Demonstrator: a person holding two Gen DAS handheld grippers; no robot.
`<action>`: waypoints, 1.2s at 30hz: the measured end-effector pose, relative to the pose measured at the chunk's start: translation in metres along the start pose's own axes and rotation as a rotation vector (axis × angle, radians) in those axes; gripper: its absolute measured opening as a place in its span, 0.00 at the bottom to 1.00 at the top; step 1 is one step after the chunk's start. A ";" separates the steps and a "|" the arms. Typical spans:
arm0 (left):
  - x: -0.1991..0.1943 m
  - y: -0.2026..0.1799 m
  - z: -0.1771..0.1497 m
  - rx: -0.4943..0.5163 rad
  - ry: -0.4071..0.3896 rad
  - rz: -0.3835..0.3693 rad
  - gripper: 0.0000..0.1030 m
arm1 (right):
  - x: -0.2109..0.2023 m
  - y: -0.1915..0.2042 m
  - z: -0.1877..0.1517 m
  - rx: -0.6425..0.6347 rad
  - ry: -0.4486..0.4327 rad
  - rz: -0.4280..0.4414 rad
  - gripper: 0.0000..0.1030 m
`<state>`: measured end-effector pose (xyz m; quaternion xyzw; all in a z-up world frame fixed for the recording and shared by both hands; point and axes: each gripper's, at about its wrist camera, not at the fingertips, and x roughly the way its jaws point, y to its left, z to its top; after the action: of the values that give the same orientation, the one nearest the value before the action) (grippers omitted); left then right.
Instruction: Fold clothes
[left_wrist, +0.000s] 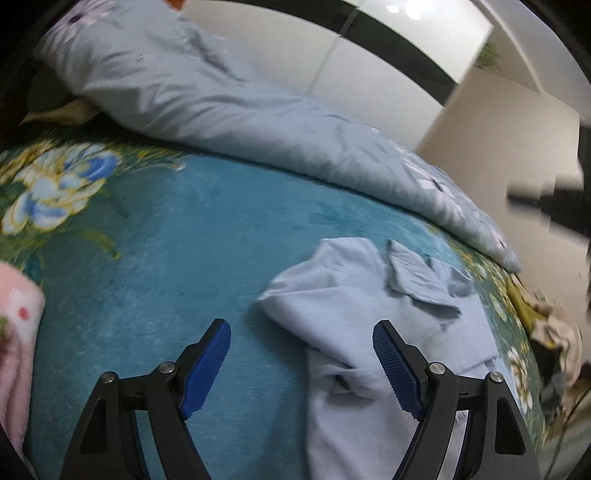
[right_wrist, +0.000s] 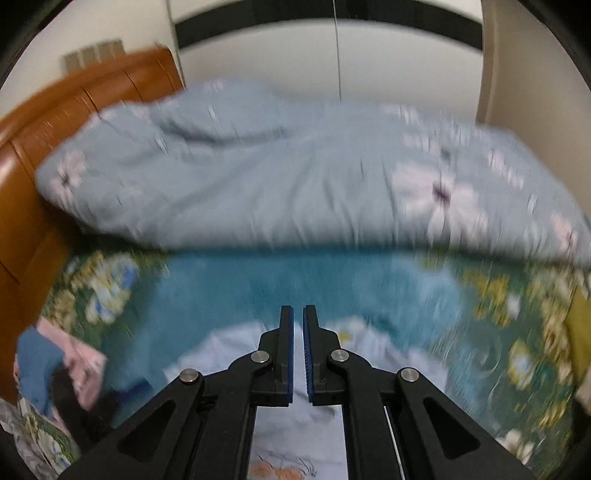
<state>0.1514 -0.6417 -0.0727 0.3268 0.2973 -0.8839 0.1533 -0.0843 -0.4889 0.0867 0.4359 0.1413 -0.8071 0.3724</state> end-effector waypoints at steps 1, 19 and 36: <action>0.001 0.004 0.000 -0.014 0.001 0.014 0.80 | 0.017 -0.001 -0.008 -0.002 0.038 -0.001 0.06; 0.002 0.008 0.000 -0.030 0.004 0.035 0.80 | 0.142 0.042 -0.066 -0.199 0.226 -0.156 0.28; -0.014 -0.023 -0.001 0.091 -0.043 -0.100 0.80 | -0.064 -0.009 0.042 0.037 -0.171 -0.093 0.04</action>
<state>0.1518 -0.6222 -0.0542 0.2991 0.2692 -0.9099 0.1004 -0.0942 -0.4752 0.1624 0.3651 0.1142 -0.8603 0.3371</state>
